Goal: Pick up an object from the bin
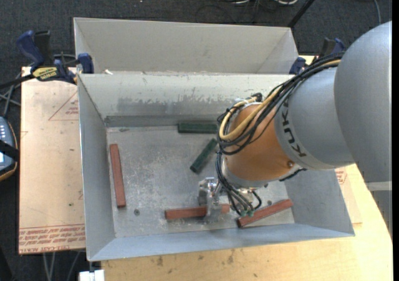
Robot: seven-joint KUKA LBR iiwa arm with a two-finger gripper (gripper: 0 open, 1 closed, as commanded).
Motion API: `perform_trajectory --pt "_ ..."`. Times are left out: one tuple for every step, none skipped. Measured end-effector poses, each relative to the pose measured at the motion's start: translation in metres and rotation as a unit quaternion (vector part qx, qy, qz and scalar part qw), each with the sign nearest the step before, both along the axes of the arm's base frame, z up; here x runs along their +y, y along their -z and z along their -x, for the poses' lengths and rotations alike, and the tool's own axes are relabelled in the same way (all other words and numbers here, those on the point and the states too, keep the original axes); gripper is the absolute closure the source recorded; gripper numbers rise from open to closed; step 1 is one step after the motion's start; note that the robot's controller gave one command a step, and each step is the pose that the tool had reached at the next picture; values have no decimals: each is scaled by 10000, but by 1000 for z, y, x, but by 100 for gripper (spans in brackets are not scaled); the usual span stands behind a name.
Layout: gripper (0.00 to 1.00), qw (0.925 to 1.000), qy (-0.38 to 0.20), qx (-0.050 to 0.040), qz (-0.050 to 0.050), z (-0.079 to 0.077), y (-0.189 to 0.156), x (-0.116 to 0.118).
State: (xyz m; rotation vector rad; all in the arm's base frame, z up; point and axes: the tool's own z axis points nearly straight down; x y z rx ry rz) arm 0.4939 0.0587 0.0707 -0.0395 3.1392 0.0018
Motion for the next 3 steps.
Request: perform_trajectory --pt "100 10000 0 0 0 0 0 0" --pt "100 10000 -16 39 4 -9 -54 -4" --pt "100 10000 -18 3 1 11 -160 30"
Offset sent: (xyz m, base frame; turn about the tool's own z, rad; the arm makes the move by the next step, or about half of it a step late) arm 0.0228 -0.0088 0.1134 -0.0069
